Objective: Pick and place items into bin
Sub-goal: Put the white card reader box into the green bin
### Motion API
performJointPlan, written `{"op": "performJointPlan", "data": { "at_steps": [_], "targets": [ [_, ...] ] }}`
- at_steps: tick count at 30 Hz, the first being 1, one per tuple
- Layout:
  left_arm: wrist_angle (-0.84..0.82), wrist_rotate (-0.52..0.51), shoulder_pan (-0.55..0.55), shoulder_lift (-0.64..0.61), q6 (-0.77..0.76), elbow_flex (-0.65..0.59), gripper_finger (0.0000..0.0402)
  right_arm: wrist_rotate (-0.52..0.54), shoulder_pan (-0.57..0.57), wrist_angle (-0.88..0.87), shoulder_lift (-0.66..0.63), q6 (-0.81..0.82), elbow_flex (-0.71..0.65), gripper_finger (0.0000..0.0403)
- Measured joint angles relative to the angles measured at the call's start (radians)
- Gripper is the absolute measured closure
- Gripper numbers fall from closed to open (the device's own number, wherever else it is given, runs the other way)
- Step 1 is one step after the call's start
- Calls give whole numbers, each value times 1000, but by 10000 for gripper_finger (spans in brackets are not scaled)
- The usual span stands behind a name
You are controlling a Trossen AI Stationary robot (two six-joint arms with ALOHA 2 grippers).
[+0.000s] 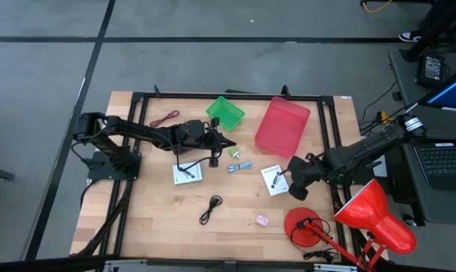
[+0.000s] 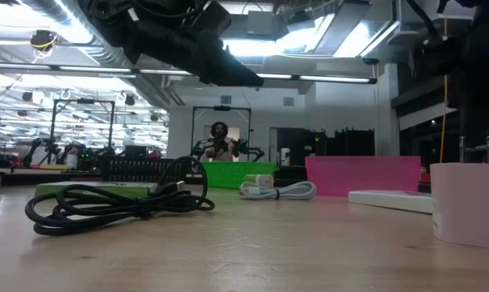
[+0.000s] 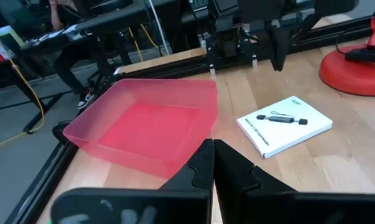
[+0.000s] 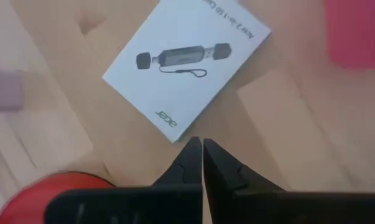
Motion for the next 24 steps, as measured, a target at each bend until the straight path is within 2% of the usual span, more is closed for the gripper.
{"op": "performJointPlan", "data": {
  "at_steps": [10, 24],
  "targets": [
    [-1, 0, 0, 0, -9, 0, 400, 0, 39, 106, 133, 31, 0, 403],
    [-9, 0, 0, 0, -59, -2, 400, 4, 61, 199, 207, 102, -43, 403]
  ]
}}
